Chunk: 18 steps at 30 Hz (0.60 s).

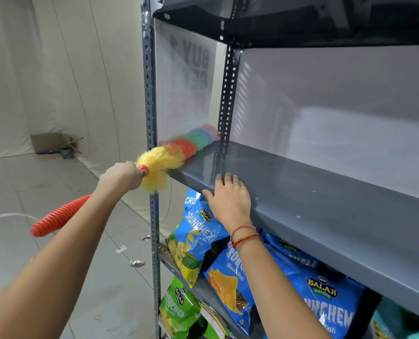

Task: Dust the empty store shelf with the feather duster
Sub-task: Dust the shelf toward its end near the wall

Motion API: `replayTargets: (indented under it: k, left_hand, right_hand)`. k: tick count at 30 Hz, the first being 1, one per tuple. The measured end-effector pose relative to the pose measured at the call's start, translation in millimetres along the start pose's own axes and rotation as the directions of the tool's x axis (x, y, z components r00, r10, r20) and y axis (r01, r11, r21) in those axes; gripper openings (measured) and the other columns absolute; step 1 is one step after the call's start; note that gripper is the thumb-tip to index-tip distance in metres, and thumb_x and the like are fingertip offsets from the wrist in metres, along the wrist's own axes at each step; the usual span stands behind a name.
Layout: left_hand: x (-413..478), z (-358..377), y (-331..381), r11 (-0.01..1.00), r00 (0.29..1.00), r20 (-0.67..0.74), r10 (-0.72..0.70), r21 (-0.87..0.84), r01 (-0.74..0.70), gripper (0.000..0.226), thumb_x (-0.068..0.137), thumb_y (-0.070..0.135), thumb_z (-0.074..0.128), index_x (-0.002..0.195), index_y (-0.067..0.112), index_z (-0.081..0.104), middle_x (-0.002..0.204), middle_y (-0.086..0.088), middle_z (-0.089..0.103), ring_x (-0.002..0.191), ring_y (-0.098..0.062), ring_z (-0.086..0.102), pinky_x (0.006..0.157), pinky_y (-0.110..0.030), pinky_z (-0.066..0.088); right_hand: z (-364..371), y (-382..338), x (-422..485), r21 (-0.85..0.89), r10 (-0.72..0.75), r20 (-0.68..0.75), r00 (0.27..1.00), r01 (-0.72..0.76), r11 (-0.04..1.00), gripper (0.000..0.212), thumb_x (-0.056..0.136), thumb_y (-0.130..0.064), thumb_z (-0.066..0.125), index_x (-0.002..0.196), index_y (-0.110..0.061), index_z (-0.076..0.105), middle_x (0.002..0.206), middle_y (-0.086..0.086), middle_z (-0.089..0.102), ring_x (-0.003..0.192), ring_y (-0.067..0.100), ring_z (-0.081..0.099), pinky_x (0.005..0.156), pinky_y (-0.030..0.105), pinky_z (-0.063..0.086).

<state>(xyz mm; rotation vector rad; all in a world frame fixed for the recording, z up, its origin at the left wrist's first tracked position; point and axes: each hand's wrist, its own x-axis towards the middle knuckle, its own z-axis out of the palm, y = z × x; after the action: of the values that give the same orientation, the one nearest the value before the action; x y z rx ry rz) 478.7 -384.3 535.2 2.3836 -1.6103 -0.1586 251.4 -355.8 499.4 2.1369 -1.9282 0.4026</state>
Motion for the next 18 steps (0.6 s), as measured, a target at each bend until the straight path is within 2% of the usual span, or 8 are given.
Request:
replayTargets:
  k: [4,10,14,18]
  left_hand:
    - [2,12,18,1.000,0.997,-0.082,0.001,0.017,0.000,0.044,0.098,0.040,0.038,0.121,0.006,0.054,0.113,-0.017,0.061,0.099,-0.032,0.058,0.079,-0.038,0.045]
    - [10,22,42,0.999,0.989,-0.138,0.054,0.006,-0.053,0.040,0.099,0.034,0.036,0.113,0.006,0.060,0.111,-0.017,0.064,0.102,-0.034,0.061,0.082,-0.038,0.047]
    - [11,23,42,0.994,0.991,-0.085,0.102,-0.030,-0.105,0.048,0.098,0.042,0.035,0.112,0.003,0.059,0.111,-0.019,0.062,0.099,-0.035,0.061,0.076,-0.036,0.046]
    - [16,17,27,0.994,0.994,0.022,0.105,-0.035,-0.104,0.057,0.094,0.052,0.036,0.113,0.002,0.055,0.110,-0.019,0.063,0.091,-0.032,0.059,0.082,-0.039,0.049]
  right_hand:
    - [-1,0,0,0.014,0.004,0.004,1.000,-0.005,1.000,0.062,0.098,-0.049,0.033,0.143,-0.006,0.029,0.150,0.020,0.032,0.140,0.034,0.027,0.115,0.042,0.026]
    - [0,0,-1,0.019,0.002,-0.009,1.000,-0.002,1.000,0.063,0.098,-0.049,0.033,0.143,-0.004,0.029,0.150,0.021,0.033,0.141,0.033,0.028,0.115,0.042,0.026]
    - [1,1,0,0.023,0.000,-0.006,1.000,0.000,1.000,0.063,0.098,-0.049,0.032,0.143,-0.005,0.028,0.151,0.020,0.032,0.141,0.032,0.027,0.116,0.042,0.025]
    - [1,0,0,0.022,0.005,-0.006,1.000,-0.005,1.000,0.063,0.098,-0.049,0.033,0.143,-0.005,0.028,0.151,0.021,0.032,0.141,0.033,0.027,0.116,0.042,0.025]
